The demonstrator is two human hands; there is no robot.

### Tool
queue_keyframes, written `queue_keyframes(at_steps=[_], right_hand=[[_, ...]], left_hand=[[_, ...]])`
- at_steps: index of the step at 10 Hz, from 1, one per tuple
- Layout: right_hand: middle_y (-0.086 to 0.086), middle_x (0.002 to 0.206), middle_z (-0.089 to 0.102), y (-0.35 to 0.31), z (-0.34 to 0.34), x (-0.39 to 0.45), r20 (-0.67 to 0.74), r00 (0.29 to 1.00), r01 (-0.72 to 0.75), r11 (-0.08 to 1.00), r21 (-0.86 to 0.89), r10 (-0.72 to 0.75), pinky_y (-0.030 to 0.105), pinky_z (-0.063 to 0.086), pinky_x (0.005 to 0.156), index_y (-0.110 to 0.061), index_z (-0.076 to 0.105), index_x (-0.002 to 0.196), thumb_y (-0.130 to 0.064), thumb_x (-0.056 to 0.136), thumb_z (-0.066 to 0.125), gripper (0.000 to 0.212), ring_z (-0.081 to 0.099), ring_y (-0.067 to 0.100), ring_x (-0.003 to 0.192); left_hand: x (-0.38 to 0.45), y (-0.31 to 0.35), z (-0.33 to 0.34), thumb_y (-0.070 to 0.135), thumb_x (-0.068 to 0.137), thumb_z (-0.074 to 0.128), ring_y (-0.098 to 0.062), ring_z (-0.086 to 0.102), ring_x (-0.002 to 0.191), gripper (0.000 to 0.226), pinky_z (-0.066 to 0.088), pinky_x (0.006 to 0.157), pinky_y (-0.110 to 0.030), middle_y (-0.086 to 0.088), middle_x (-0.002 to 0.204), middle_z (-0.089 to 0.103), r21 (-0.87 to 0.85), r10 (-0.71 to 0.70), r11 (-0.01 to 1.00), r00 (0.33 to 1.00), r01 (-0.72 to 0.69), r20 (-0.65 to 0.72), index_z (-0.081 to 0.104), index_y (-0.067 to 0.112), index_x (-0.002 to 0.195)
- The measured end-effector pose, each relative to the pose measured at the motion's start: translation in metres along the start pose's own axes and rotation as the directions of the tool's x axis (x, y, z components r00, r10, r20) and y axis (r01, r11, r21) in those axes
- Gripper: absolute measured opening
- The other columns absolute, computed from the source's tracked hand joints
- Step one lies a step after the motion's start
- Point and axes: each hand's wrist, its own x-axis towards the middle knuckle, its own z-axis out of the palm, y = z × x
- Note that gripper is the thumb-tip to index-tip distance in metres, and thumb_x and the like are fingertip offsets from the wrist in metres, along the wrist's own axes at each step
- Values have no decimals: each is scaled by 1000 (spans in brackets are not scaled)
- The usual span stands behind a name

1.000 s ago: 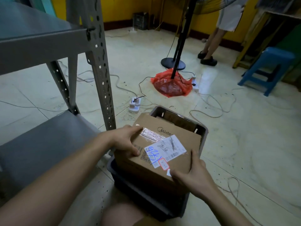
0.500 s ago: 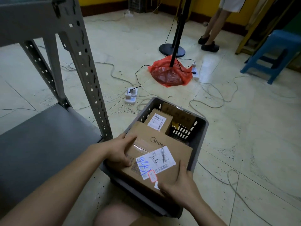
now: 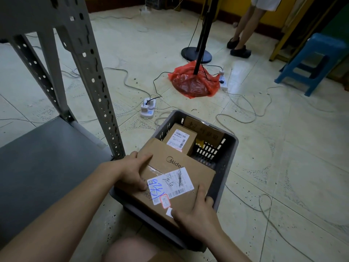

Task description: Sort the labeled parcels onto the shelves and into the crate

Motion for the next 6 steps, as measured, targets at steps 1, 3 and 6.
queue_keyframes(at_steps=[1,3,6], right_hand=[[9,149,24,1,1,-2,1,1000,14,1000,-8,-14,32,43,97,-29,-15,156,-64,71,69,125,51,27,127],[7,151,26,5,-8,-1,-3,1000,20,1000,-12,-20,33,42,101,-29,-8,158,-67,72,69,122,48,26,131],[2,149,33,-4,-49,-2,-261,959,95,994,-56,-107,38,48,91,-28,13,158,-66,85,59,94,54,26,126]], left_hand=[[0,-1,2,63,58,81,-30,23,144,129,34,114,-45,-3,157,9,14,5,1000,1000,-5,-1,-7,49,152],[-3,-5,8,70,53,77,-30,14,149,132,27,119,-45,3,163,-8,-3,18,1000,999,-18,-43,-6,46,153],[-20,8,-15,71,59,67,-26,22,148,111,26,119,-37,-5,162,17,-161,83,977,942,-142,-326,18,41,154]])
